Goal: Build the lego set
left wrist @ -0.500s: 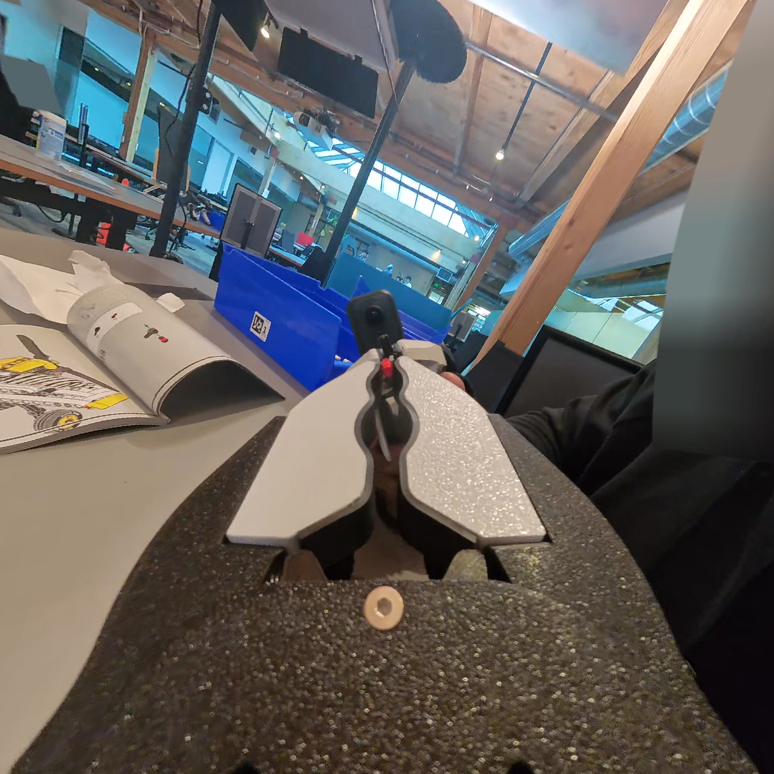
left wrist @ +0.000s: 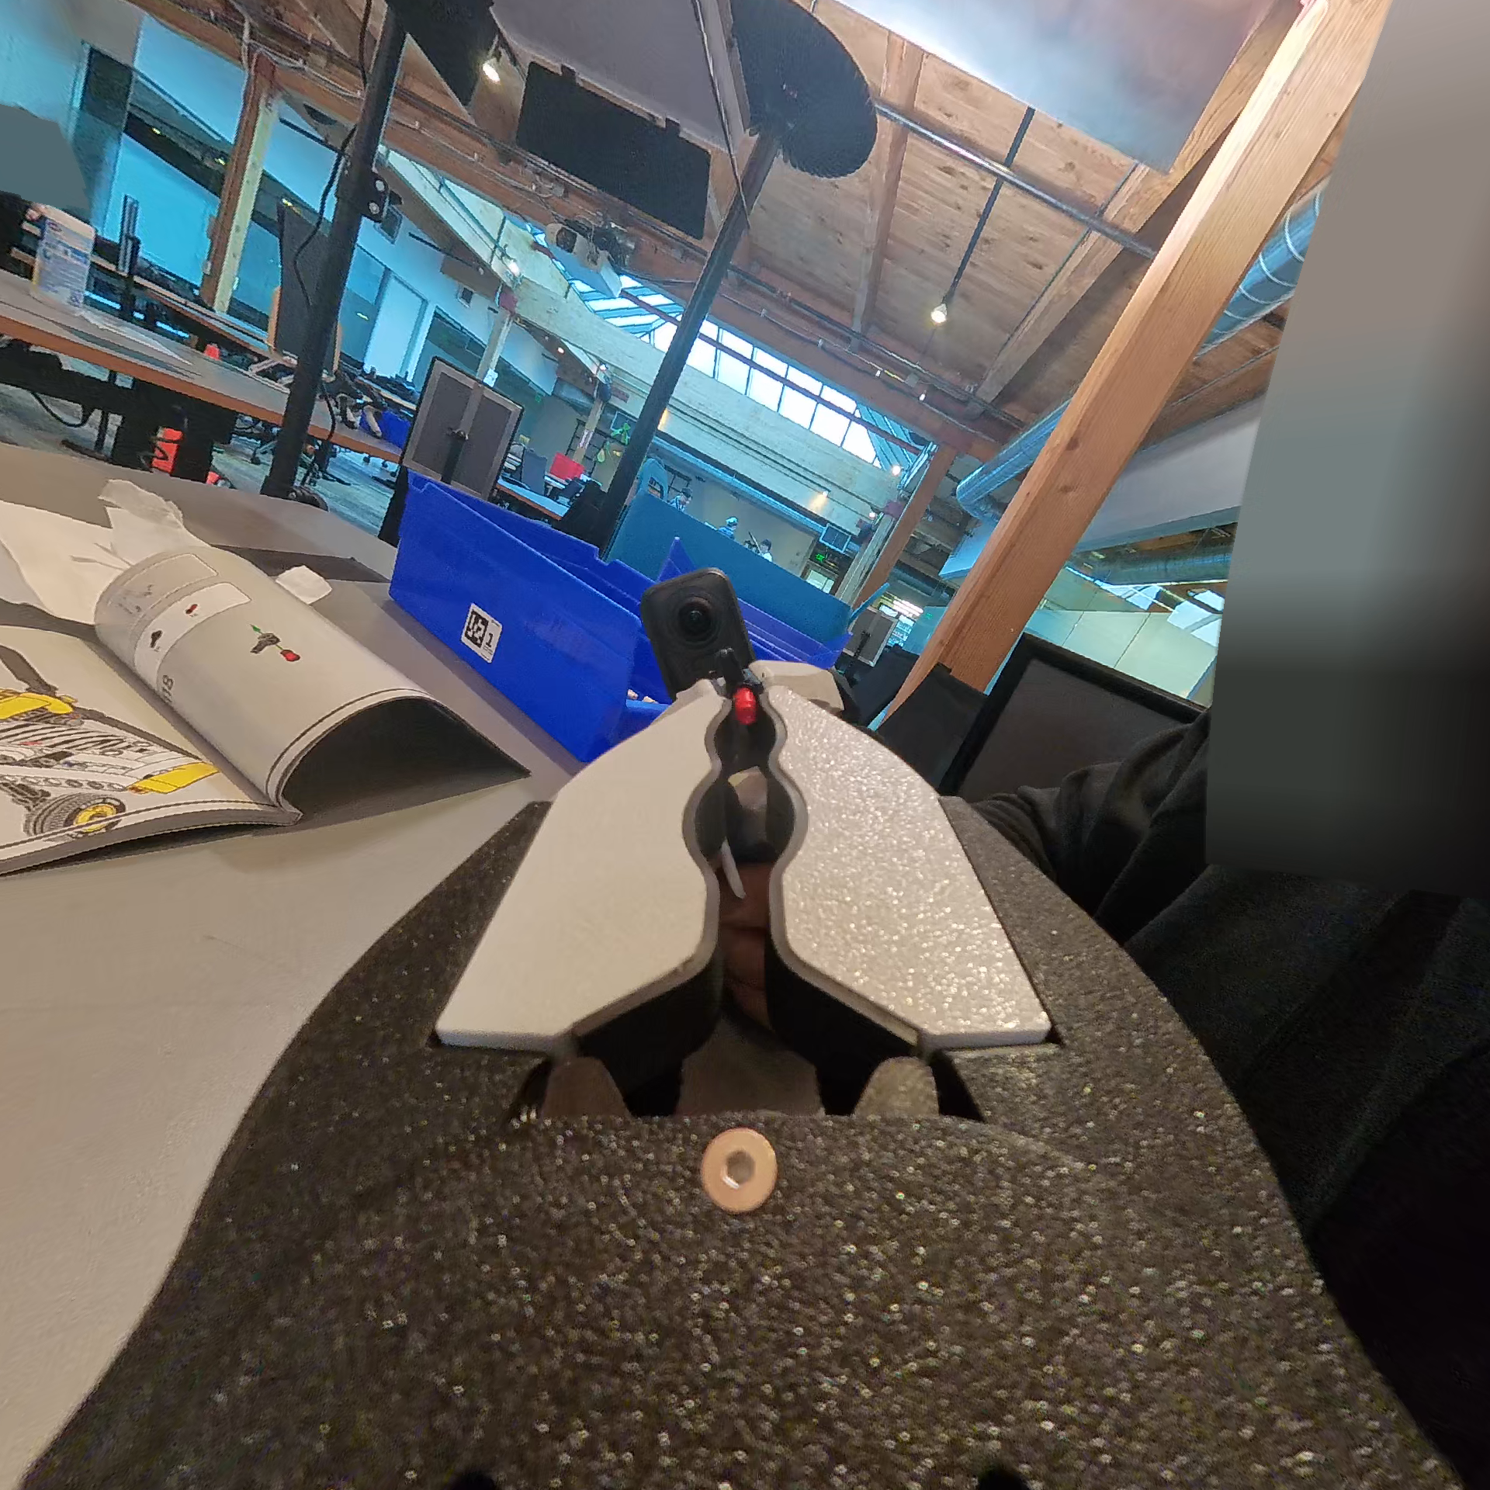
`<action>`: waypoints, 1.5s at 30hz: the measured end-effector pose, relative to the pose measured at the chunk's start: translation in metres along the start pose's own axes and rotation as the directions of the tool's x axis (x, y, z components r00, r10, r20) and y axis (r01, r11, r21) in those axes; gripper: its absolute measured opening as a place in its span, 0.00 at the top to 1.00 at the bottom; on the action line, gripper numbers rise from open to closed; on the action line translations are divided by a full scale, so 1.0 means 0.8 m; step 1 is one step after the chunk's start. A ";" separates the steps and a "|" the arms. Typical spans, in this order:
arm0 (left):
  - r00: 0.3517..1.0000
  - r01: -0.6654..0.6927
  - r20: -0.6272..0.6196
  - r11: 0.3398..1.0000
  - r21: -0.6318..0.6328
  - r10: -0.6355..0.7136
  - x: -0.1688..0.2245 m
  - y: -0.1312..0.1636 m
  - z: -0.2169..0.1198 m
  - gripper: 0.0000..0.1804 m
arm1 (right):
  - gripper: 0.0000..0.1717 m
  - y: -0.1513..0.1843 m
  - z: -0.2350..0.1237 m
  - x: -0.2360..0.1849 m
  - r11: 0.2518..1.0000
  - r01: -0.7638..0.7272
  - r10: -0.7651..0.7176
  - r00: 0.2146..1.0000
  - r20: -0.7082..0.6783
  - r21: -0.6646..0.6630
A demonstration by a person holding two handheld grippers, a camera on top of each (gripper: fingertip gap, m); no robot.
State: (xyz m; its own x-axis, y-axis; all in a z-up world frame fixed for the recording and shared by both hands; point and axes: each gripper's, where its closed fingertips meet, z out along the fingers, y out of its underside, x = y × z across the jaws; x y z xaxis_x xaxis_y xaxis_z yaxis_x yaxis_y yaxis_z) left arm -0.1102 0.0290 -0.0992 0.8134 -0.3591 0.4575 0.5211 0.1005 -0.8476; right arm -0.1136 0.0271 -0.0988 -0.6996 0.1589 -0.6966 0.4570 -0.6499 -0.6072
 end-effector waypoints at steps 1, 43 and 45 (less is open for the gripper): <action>1.000 -0.007 0.001 1.000 -0.001 0.007 0.001 0.000 0.000 0.98 | 0.96 0.001 0.000 0.000 1.000 0.002 -0.002 1.000 -0.001 -0.003; 0.997 -0.079 0.003 0.973 -0.215 0.081 -0.007 0.027 0.000 0.98 | 0.96 0.022 -0.019 0.015 0.971 0.057 -0.090 0.986 -0.137 -0.231; 0.998 -0.056 0.012 0.982 -0.179 0.059 -0.007 0.023 0.001 0.98 | 0.96 0.018 -0.017 0.012 0.983 0.038 -0.063 0.989 -0.131 -0.179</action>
State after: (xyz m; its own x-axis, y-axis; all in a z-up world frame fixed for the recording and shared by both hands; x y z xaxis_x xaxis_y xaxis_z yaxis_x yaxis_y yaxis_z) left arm -0.1048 0.0332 -0.1170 0.8459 -0.3415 0.4096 0.4198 -0.0473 -0.9064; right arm -0.1066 0.0290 -0.1196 -0.6491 0.2949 -0.7012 0.5208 -0.4996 -0.6922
